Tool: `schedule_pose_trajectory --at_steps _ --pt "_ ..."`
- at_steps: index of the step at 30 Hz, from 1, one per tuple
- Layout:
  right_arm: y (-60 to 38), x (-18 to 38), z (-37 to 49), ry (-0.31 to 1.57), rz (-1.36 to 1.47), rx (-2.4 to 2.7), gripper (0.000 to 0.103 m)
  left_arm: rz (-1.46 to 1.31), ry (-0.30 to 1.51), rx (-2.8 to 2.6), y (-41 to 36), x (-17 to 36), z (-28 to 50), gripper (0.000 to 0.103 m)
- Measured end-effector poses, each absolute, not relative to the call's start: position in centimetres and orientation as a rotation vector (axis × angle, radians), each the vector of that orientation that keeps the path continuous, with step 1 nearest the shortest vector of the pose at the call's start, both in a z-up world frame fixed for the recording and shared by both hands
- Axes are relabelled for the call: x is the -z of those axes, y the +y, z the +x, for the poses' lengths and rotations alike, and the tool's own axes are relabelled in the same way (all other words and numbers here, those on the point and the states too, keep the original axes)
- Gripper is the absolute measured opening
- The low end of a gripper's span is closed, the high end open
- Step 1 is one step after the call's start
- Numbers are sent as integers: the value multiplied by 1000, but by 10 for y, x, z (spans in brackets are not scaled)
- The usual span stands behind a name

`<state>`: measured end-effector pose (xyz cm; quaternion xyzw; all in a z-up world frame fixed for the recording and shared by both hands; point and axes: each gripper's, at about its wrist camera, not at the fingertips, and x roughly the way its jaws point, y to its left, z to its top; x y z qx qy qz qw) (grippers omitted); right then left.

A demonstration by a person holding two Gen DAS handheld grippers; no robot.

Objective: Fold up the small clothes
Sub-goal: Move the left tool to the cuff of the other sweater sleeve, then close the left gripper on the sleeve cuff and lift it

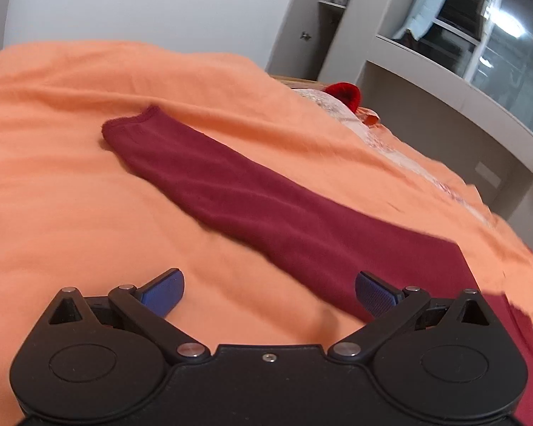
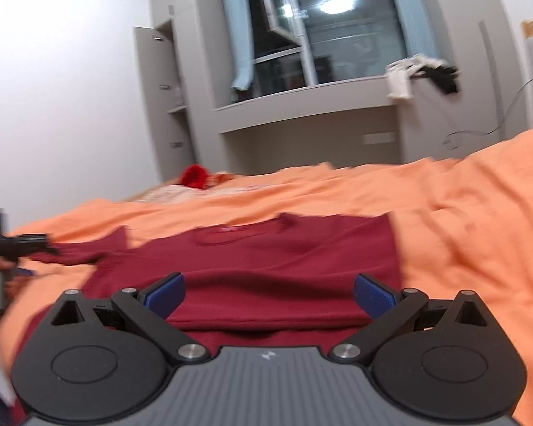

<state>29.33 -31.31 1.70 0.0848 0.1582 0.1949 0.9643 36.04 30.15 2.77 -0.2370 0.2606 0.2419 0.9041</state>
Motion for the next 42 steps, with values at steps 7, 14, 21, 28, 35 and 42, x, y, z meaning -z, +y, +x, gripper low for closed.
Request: schedule_pose_trajectory --at_steps 7,14,21,28,35,42 --pt "-285 -6 291 325 104 -579 103 -573 499 -609 335 -11 389 102" --pt "-279 12 298 460 136 -579 103 -677 381 -663 354 -8 382 102" --pt "-295 23 304 507 239 -574 103 -768 276 -713 360 -6 369 86" --pt "-289 22 307 507 226 -565 103 -907 218 -801 375 3 350 18" --pt "-287 23 307 506 219 -561 103 -891 189 -786 373 1 349 4" --pt "-284 25 307 508 210 -556 103 -810 90 -771 360 -20 342 3"
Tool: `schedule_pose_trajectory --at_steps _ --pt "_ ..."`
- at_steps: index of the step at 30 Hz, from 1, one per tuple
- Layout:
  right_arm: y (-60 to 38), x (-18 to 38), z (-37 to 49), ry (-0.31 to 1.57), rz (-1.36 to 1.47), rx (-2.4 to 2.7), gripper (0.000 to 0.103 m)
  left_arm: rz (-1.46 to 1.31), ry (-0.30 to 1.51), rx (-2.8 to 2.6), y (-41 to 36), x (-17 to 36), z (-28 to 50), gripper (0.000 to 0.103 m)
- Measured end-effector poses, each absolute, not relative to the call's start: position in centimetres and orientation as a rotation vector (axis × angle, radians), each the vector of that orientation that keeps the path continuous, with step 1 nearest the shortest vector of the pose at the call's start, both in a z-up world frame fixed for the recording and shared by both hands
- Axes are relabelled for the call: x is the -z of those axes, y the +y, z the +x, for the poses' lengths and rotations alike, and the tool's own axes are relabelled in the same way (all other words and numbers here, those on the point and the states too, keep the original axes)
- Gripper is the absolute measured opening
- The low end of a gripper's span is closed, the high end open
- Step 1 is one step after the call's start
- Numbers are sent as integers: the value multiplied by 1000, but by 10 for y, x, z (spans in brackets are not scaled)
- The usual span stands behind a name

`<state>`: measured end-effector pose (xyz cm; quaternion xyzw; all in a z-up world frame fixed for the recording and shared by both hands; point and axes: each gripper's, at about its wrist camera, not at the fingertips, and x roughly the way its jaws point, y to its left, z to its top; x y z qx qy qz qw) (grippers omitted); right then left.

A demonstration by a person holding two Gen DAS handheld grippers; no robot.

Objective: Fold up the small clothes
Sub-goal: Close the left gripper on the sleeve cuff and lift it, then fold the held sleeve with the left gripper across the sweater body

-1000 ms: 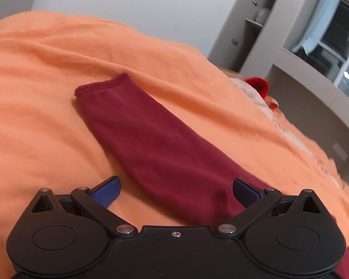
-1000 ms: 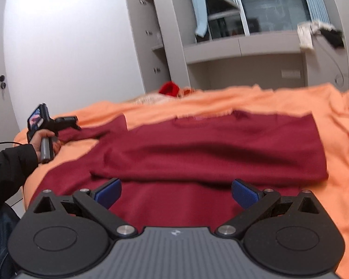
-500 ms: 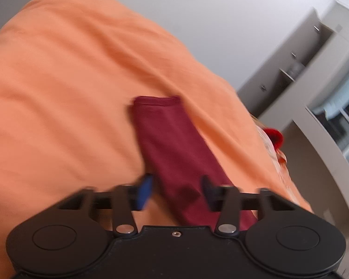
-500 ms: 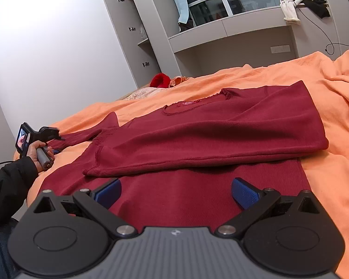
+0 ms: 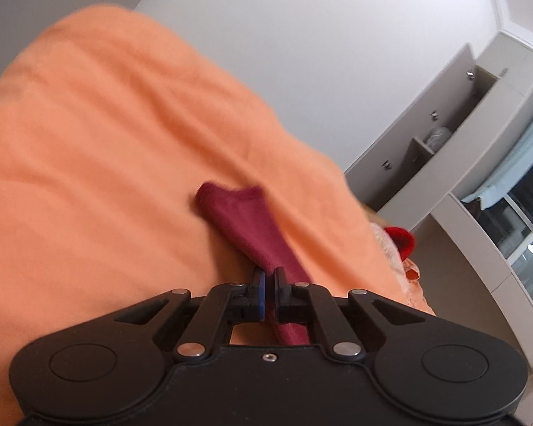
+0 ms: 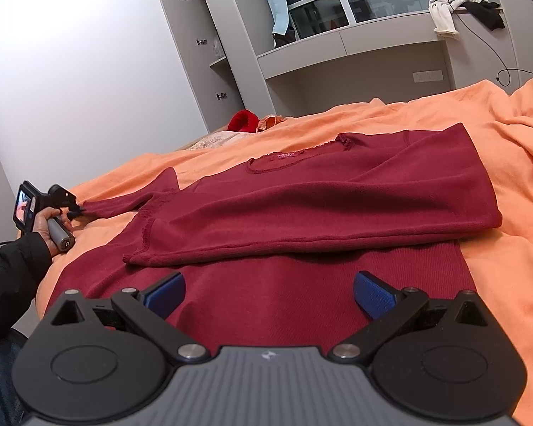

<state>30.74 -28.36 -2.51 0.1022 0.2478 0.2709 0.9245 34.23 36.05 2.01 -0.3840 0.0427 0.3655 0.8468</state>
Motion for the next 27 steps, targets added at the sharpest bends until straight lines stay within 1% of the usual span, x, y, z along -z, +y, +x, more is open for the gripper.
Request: schedule_pose_trajectory --at_steps 3,8,16,18,20,24,27 --pt "-283 25 308 512 210 -556 103 -727 61 -756 345 -35 343 3" --pt "-283 25 308 513 210 -555 103 -582 -39 -637 311 -72 344 3" --pt "-286 22 304 477 224 -530 103 -267 -160 -214 207 -132 338 3" --pt "-290 16 299 427 240 -495 103 -197 -149 -72 178 -139 338 3" --pt "-298 7 289 329 260 -443 103 -136 -114 24 153 -138 341 4" --pt "-313 -12 273 172 268 -350 103 26 -13 151 94 -119 350 4" --pt "-326 -19 270 138 287 -303 103 95 70 247 57 -101 353 4"
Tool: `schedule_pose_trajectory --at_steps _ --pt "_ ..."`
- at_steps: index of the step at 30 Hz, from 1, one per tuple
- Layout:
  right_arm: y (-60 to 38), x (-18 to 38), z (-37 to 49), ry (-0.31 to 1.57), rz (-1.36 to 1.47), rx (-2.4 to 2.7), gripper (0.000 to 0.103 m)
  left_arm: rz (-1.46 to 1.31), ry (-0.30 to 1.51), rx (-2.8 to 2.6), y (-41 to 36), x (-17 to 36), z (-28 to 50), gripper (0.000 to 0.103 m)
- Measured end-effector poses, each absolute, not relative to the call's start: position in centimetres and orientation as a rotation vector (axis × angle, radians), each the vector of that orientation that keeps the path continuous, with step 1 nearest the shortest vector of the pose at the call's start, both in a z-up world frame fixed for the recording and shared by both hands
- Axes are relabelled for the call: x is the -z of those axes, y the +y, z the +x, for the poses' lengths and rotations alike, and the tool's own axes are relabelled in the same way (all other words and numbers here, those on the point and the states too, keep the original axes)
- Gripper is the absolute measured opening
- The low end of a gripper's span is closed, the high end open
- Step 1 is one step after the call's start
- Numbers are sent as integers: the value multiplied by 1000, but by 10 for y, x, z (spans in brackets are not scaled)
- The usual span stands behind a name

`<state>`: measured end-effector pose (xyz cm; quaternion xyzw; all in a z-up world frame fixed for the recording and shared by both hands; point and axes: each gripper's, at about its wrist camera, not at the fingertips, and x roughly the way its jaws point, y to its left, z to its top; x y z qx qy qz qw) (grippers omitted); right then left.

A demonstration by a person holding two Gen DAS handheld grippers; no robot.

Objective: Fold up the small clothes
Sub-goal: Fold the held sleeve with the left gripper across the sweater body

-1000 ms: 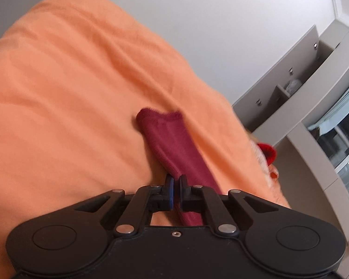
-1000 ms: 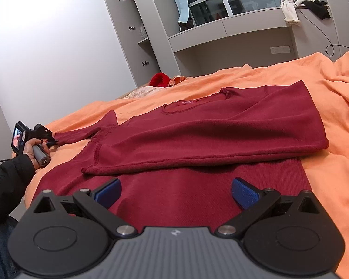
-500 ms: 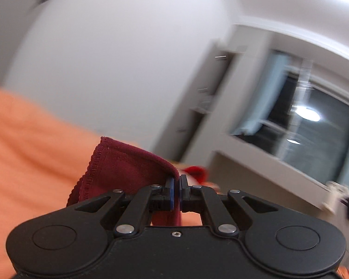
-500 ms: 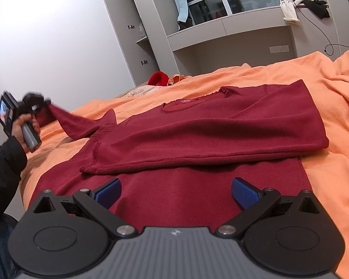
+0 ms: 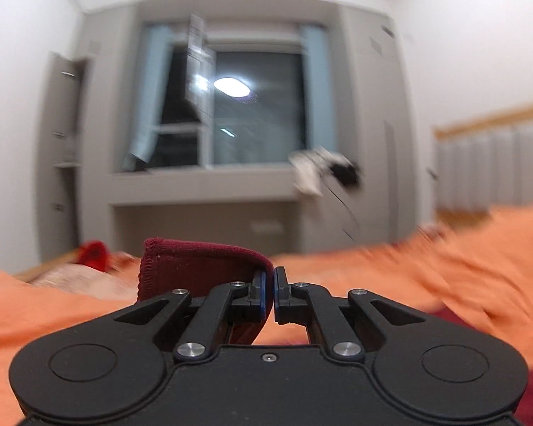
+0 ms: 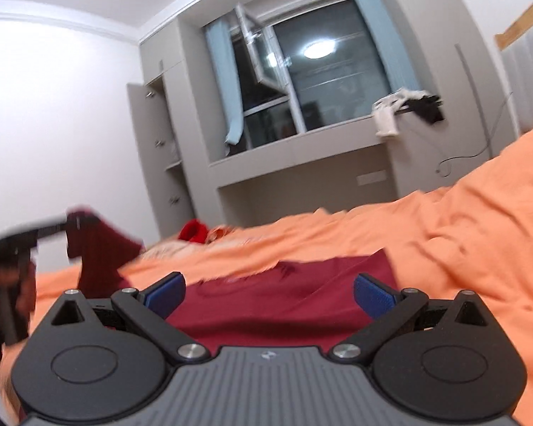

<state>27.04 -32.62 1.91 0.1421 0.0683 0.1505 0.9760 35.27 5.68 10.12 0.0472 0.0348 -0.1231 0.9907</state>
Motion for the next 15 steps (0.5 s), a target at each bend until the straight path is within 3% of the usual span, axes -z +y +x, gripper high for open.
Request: schedule_pose_trajectory --at_steps 8,15 --pt "-351 -19 272 142 324 -185 103 389 167 428 -17 -43 323 4" --pt "-364 -12 278 194 322 -78 103 426 267 492 -44 -15 306 10"
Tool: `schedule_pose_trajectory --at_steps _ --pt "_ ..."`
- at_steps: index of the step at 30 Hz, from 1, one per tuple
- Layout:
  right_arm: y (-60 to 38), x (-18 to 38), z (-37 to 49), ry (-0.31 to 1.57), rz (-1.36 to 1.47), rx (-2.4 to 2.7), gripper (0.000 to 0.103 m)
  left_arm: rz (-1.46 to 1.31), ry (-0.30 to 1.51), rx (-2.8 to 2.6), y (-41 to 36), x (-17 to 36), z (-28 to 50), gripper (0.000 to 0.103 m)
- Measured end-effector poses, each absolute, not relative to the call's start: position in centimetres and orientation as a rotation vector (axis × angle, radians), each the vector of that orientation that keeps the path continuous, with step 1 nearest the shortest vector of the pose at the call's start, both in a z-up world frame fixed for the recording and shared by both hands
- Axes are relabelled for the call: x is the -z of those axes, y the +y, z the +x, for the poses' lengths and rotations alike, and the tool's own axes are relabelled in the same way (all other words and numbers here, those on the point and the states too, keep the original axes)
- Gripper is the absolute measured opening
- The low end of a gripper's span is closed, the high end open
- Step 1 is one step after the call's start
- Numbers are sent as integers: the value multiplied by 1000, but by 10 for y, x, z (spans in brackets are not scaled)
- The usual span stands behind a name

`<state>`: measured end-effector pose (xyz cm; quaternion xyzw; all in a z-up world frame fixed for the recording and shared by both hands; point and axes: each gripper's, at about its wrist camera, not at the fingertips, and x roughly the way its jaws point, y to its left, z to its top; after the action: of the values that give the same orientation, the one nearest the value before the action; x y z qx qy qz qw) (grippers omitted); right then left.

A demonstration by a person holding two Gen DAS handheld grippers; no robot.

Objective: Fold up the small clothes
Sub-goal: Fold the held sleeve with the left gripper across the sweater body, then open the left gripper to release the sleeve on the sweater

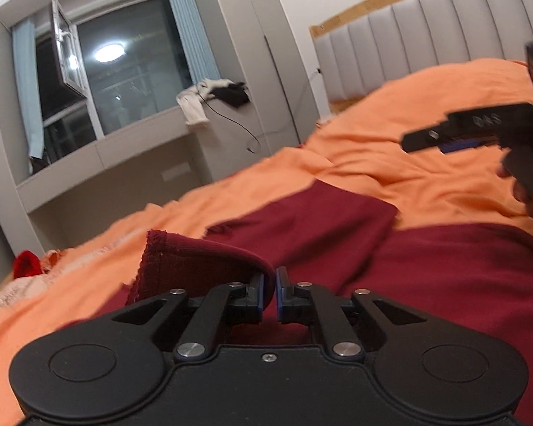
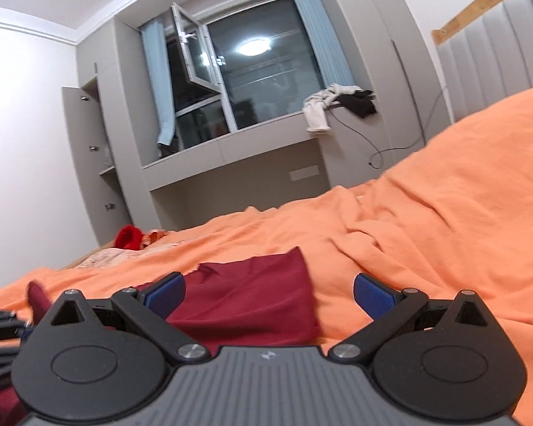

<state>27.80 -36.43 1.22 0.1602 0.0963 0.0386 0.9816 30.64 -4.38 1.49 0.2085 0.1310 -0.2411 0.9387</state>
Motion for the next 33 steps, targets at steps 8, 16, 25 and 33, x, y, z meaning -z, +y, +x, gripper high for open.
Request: schedule_pose_trajectory --at_steps 8,16,25,33 --pt "-368 -8 275 203 310 -48 103 483 277 518 -51 -10 282 31" --pt "-359 -4 281 236 278 -77 103 476 292 530 -48 -10 267 71" --pt "-349 -2 283 270 249 -117 103 273 353 540 -16 -20 252 83" --pt "-320 -1 281 272 90 -183 103 82 312 349 43 -46 268 98"
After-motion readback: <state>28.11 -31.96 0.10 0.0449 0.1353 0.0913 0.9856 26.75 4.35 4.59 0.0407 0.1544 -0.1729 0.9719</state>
